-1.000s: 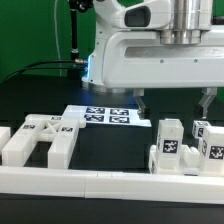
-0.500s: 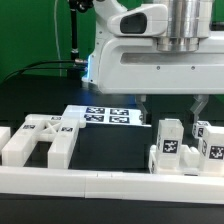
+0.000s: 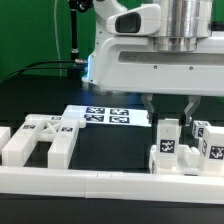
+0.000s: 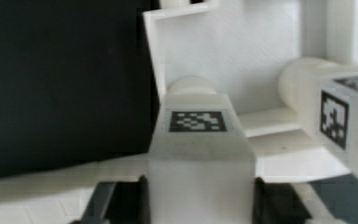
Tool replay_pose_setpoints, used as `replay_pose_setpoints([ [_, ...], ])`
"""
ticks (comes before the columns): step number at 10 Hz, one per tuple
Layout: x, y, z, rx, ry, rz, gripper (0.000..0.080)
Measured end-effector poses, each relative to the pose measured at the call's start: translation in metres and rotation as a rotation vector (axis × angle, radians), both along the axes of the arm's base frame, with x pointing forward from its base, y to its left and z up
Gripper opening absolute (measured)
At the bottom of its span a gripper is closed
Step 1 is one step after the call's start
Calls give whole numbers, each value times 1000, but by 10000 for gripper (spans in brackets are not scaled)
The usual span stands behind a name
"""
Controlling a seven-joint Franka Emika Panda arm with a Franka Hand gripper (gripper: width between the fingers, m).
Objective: Assemble chair
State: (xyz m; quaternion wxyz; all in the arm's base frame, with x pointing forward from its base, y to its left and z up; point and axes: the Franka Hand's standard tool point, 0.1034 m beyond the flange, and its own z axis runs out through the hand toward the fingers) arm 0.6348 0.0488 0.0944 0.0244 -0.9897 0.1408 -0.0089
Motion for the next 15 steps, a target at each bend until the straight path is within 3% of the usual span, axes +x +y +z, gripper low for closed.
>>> replay_pose_setpoints([
  [2, 1, 1, -1, 10, 12, -327, 274],
  [4, 2, 3, -1, 56, 31, -641, 274],
  [6, 8, 9, -1, 138, 16, -983, 273],
  [7, 8, 11, -1, 139, 20, -1008, 273],
  [9, 8, 11, -1, 138, 18, -987, 261],
  [11, 9, 8, -1, 125, -2, -788, 552],
  [12, 9, 9, -1, 107, -18, -605, 552],
  [13, 7, 9, -2, 89, -33, -428, 629],
  [15, 4, 9, -5, 78, -38, -294, 643],
])
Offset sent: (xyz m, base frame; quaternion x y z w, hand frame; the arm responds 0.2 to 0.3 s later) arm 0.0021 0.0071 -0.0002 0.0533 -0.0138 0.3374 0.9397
